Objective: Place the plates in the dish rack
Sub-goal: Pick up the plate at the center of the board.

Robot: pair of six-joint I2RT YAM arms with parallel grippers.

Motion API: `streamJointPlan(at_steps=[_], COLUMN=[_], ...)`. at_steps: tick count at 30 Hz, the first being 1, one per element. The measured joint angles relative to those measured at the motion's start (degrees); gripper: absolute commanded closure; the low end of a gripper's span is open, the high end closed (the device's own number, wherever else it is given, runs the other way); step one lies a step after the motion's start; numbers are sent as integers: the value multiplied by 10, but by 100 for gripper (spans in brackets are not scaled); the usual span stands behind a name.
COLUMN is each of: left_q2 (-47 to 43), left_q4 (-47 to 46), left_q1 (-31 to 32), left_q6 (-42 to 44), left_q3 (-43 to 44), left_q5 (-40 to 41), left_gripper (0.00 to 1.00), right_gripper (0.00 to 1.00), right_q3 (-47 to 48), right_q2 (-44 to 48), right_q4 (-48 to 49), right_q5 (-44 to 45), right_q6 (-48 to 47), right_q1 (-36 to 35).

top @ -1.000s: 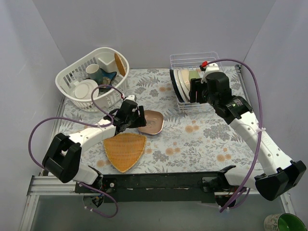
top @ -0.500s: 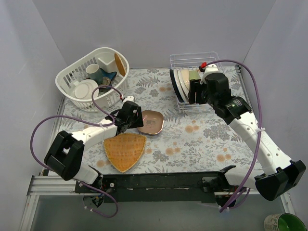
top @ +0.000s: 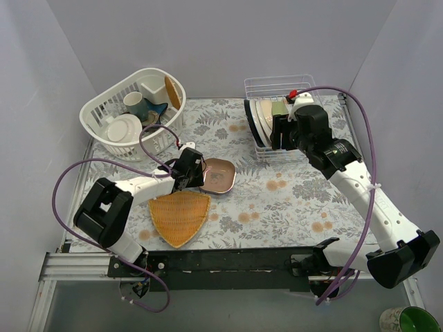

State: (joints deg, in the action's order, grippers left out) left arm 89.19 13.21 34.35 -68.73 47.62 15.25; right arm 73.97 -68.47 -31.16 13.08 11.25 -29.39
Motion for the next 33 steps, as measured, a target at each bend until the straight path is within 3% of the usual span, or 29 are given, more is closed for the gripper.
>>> streamJointPlan(at_steps=[8, 17, 28, 33], left_q2=[3, -5, -5, -5], left_q4=[-3, 2, 1, 0], left_q1=[0, 0, 0, 0], left_q6=[4, 7, 7, 5], left_q3=[0, 8, 10, 11], left_q5=[0, 5, 4, 4], left_gripper=[62, 82, 100, 100], right_gripper=[30, 29, 29, 30], right_q3=[-15, -17, -18, -23], right_q2=[0, 0, 0, 0], right_q4=[0, 0, 0, 2], right_q5=[0, -2, -2, -2], right_q6=[0, 5, 6, 6], right_q1=[0, 0, 0, 0])
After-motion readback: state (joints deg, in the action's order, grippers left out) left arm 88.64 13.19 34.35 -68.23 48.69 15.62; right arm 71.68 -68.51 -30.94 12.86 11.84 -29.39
